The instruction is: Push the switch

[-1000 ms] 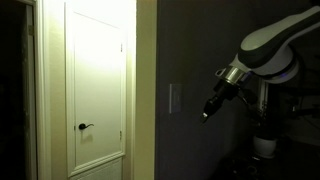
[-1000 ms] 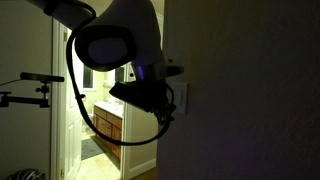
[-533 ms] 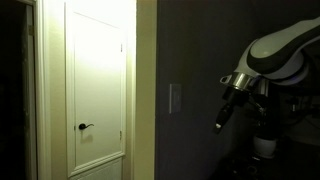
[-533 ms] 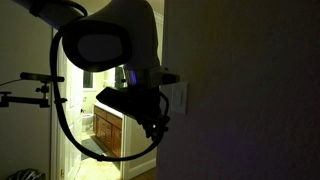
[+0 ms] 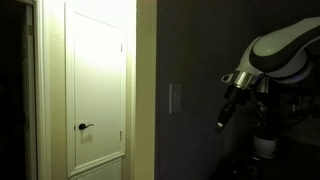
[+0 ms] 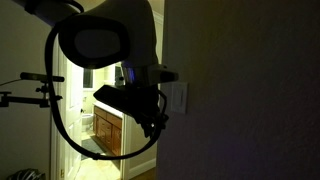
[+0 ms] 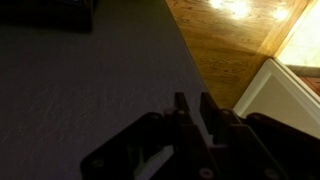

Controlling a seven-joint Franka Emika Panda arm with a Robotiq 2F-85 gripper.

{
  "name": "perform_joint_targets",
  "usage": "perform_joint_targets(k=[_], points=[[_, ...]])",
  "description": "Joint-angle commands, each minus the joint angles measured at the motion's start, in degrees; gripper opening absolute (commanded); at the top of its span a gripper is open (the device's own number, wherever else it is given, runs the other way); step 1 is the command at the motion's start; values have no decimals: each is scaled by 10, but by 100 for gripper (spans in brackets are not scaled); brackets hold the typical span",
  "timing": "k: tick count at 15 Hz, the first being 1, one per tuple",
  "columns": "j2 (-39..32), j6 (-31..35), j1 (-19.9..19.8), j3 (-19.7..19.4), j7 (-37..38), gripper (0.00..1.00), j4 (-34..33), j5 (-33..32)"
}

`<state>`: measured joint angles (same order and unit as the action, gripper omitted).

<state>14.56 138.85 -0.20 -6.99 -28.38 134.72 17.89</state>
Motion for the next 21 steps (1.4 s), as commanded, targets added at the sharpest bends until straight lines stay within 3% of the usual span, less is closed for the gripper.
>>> perform_joint_targets(k=[1, 3, 4, 10, 21], points=[[18, 27, 12, -5, 21, 4, -3, 21], [13, 48, 19, -4, 24, 1, -18, 38], [11, 61, 23, -4, 25, 5, -25, 47], [-13, 135, 56, -1, 25, 7, -70, 117], [-64, 203, 82, 0, -26, 6, -129, 245]])
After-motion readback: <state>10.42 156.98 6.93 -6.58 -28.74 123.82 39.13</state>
